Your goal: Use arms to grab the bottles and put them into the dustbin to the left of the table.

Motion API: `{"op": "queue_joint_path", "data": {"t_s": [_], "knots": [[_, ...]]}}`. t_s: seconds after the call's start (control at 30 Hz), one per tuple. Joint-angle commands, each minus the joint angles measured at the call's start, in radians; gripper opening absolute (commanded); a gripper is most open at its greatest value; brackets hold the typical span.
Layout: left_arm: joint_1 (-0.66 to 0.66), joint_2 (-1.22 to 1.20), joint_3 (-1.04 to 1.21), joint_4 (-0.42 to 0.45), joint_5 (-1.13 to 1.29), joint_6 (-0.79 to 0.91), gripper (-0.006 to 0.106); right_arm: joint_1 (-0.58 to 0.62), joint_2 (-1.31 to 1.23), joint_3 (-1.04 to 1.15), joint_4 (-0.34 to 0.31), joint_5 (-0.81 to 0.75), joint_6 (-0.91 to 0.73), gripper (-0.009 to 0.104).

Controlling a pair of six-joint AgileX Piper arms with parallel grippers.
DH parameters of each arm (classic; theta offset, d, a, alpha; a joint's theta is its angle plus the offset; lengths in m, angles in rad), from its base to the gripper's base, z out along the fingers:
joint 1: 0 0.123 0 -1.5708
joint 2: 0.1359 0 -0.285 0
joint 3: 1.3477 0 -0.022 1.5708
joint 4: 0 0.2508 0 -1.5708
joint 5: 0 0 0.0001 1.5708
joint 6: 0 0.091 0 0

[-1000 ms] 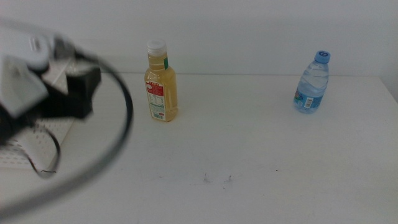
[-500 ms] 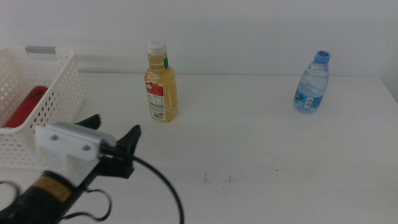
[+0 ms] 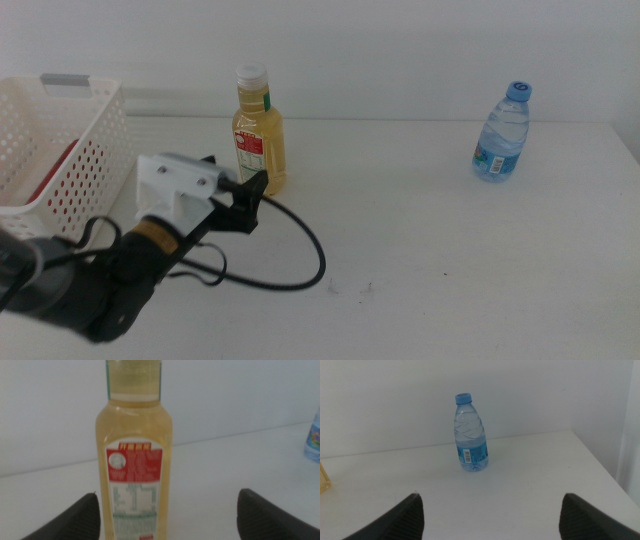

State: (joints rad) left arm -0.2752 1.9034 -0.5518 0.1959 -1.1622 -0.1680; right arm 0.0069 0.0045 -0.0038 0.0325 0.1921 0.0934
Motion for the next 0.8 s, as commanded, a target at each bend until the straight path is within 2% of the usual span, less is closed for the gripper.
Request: {"op": "queue_joint_path", "data": {"t_s": [0.0,0.4,0.6,0.77], "knots": [[0.008,0.036,-0.074,0.020,0.038,-0.015,0.094,-0.007,-0.005,0.004,-0.004,-0.006,-0.004,0.092],[0.028,0.262,-0.347,0.016,0.085,-0.021,0.094,-0.007,-0.005,0.004,-0.004,-0.006,-0.004,0.093],[0.028,0.351,-0.451,0.058,0.089,-0.021,0.094,-0.007,-0.005,0.004,-0.004,-0.006,-0.004,0.093],[0.026,0.416,-0.537,0.060,0.091,-0.021,0.094,-0.007,-0.005,0.004,-0.004,-0.006,-0.004,0.093]]}}
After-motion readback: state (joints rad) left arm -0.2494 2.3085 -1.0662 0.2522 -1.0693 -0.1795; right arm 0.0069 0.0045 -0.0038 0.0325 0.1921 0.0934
